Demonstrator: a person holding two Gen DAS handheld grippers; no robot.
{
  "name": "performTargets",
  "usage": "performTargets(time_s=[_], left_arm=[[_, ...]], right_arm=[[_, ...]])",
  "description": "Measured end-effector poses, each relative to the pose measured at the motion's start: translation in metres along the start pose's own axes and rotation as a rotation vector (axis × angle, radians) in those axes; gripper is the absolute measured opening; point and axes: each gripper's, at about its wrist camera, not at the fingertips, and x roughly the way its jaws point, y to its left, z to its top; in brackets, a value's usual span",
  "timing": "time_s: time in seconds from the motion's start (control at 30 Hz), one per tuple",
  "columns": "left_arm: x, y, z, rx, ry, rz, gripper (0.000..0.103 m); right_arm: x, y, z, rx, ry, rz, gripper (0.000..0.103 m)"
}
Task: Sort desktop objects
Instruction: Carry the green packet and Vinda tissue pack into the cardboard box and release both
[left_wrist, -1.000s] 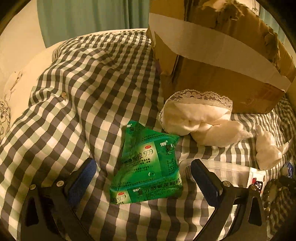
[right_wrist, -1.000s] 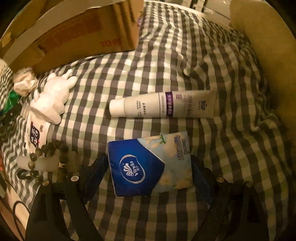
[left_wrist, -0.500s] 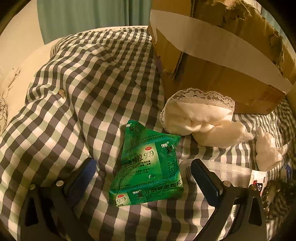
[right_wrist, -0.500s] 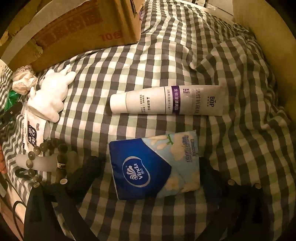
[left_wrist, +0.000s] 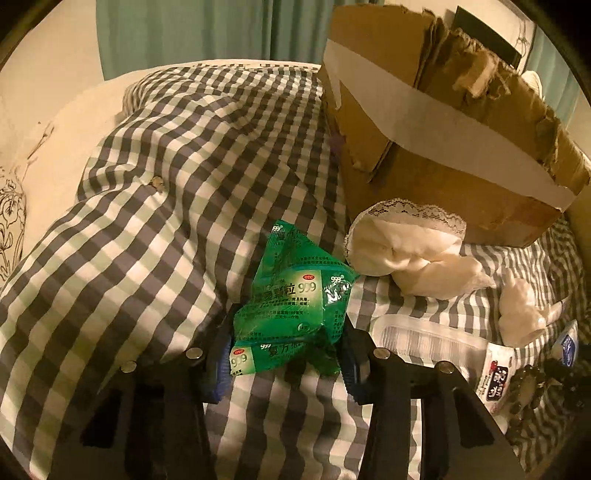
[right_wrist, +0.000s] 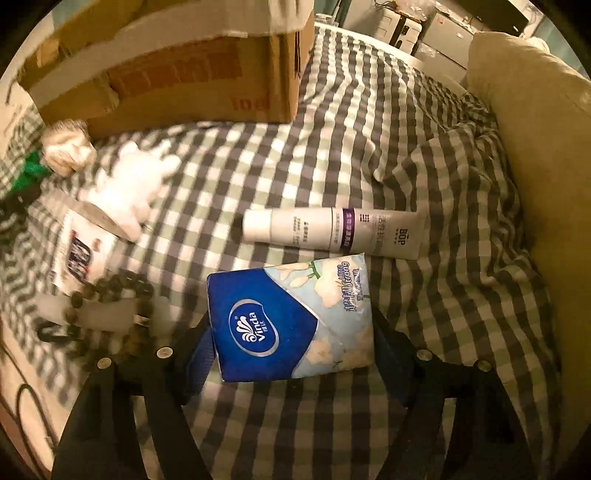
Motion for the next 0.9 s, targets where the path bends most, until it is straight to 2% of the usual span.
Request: performTargets(time_s=[0.1,0.2,0.33,0.43,0.73,0.9], left_arm=[[-0.008,0.002,0.0,0.004,-0.009,-0.009,0.047],[-0.018,-0.002,-0.003,0.021,-0.029,-0.005,0.047],[-0.039,-0.013,-0.009,0.066,-0.074,-0.001,0.047],[-0.054,-0.021,-0.014,0.094,-0.107,-0.001,0.047],[-0.098,-0.046,-0.009,0.119,-0.196,-0.091,0.047],[-0.113,-0.058,0.015,0.134,-0.209,-0.151,0.047]], right_arm=[[-0.011,0.001,0.001,0.02,-0.031,0.017,0.075],[-0.015,0.008,0.02,0.034,-0.046,0.038,0.075],[-0.028,0.009,0.012,0.05,-0.085,0.072,0.075],[-0.035,0.009,0.02,0.058,-0.12,0.103,0.075],[-0.075,0.016,0.025,0.062,-0.222,0.182,0.075],[-0.104,0.025,0.046,0.012,-0.284,0.21,0.075]])
